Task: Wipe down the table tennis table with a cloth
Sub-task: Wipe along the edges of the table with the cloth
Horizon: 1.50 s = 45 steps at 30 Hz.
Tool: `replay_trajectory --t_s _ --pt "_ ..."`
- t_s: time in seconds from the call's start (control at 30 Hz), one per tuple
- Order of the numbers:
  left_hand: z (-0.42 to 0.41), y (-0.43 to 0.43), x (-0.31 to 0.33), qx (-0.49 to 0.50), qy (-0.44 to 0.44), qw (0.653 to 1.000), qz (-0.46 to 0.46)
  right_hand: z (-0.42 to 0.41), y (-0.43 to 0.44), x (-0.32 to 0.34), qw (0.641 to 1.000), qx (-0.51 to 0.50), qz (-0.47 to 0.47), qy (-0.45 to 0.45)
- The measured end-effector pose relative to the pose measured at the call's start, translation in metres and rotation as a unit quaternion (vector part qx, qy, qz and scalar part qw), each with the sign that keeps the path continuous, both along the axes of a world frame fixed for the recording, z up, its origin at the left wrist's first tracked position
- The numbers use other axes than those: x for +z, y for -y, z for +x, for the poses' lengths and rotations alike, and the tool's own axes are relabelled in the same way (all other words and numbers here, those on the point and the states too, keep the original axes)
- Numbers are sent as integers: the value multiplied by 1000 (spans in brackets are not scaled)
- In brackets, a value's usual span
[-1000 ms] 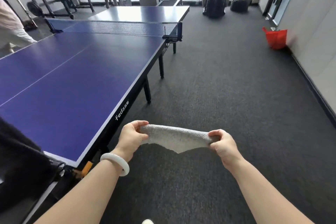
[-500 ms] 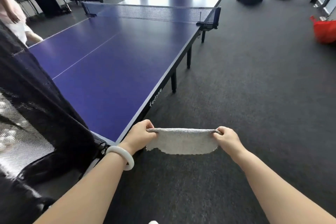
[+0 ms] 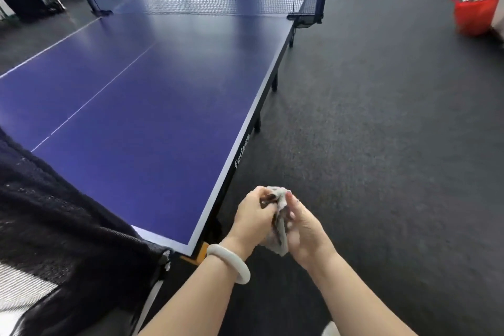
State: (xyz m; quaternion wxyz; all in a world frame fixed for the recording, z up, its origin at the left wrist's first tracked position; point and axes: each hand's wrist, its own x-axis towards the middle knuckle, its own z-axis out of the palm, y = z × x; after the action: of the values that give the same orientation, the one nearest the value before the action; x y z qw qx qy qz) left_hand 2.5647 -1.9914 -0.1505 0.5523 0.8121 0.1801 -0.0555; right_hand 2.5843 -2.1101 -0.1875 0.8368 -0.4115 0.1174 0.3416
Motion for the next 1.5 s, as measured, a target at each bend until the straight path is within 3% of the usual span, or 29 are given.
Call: replay_trajectory --t_s 0.07,0.13,0.2,0.27,0.37,0.43,0.53,0.63,0.77,0.9,1.0,1.03,1.17,1.37,1.5 --pt "1 -7 -8 -66 -78 992 -73 -4 -11 -20 995 -30 53 -84" --pt "7 -28 -18 -75 -116 989 -52 -4 -26 -40 989 -37 31 -137" --pt "17 -63 -28 -19 -104 991 87 -1 -44 -62 984 -39 -39 -167" --pt "22 -105 -36 31 -78 967 241 6 -64 -80 980 -44 -129 -148" --pt "24 -159 -61 42 -83 935 342 10 -92 -91 970 -62 -219 -87" --pt "27 -181 -83 3 -102 912 396 2 -113 -93 980 -31 -188 -61" --pt "34 -197 -109 -79 -74 882 459 -15 -144 -92 988 101 -40 -107" --pt "48 -207 -128 -132 -40 848 511 -19 -157 -105 985 87 -93 -116" --pt "55 -217 -145 -143 2 835 532 -28 -168 -125 960 84 -266 19" --pt "52 -218 -153 -129 30 851 509 -45 -188 -136 960 106 -257 42" --pt "51 -222 -156 -122 46 859 495 -60 -204 -140 908 119 -371 153" --pt "51 -222 -157 -114 49 863 490 -63 -210 -140 906 106 -379 156" --pt "52 -221 -158 -104 51 872 476 -54 -230 -137 950 19 -301 78" --pt "50 -222 -159 -101 65 887 447 7 -236 -147 956 -88 -262 100" --pt "51 -221 -159 -102 70 881 457 -19 -241 -147 942 -97 -286 147"
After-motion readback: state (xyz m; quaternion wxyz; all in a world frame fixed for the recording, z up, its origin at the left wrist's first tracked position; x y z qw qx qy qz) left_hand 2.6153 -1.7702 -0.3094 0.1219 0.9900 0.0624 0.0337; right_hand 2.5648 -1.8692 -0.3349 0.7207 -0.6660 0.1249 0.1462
